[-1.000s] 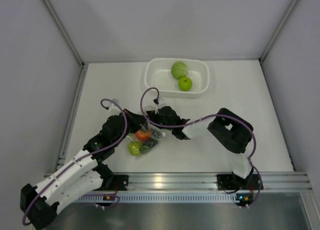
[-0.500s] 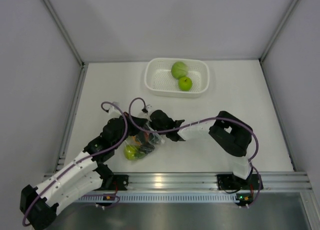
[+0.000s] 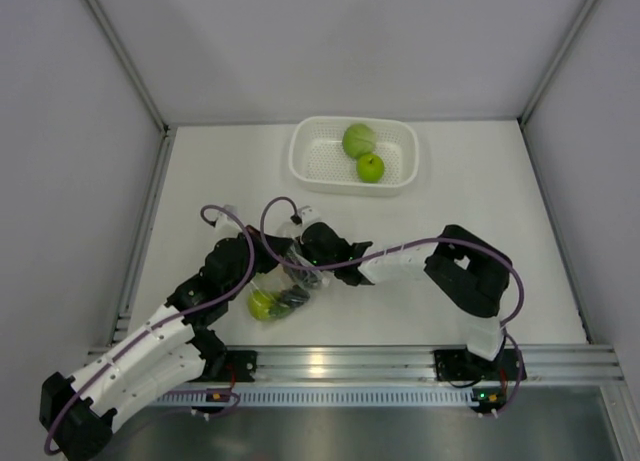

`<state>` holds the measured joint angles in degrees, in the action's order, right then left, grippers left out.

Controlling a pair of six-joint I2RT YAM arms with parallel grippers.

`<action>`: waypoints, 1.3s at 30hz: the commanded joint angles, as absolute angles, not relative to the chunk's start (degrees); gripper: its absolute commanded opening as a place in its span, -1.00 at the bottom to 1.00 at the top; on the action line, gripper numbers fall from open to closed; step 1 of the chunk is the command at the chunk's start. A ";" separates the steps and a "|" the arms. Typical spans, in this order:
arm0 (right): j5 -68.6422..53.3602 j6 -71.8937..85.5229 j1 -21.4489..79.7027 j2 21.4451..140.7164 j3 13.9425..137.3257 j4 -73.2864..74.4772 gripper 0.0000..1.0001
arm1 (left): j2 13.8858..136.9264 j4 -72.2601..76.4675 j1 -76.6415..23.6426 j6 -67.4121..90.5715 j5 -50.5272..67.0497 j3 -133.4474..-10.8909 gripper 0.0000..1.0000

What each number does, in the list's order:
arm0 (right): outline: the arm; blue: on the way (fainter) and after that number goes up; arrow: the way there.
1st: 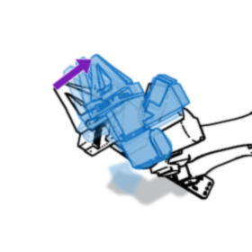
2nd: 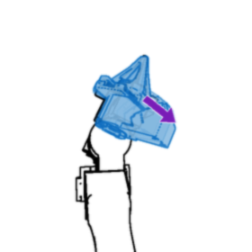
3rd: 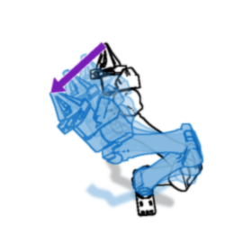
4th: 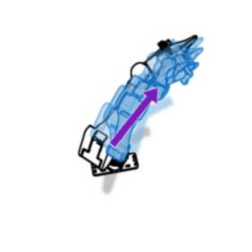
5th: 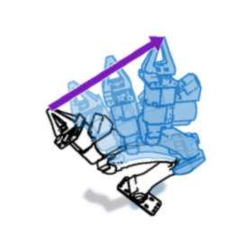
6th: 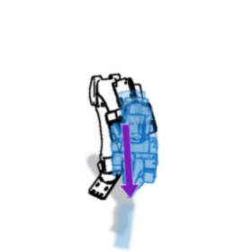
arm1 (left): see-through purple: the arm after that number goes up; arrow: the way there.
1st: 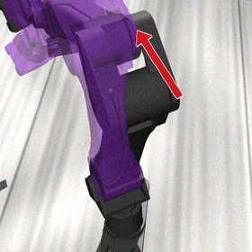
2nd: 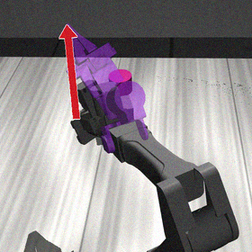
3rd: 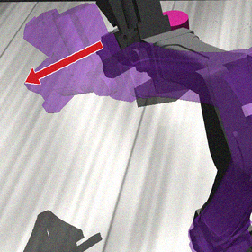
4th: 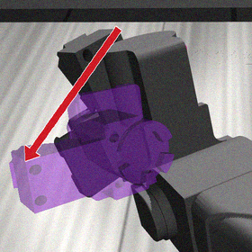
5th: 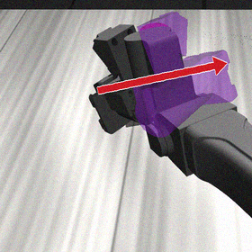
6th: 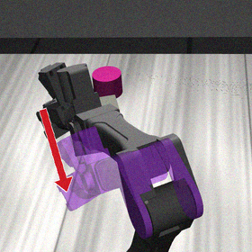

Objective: Open the zip-top bag and remove the fake food

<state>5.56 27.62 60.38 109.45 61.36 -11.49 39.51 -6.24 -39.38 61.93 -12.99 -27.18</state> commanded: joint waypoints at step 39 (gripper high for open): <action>16.34 19.60 58.72 74.55 55.37 2.00 -0.17 | 40.08 -6.59 -39.20 59.50 -16.79 -29.10 -1.00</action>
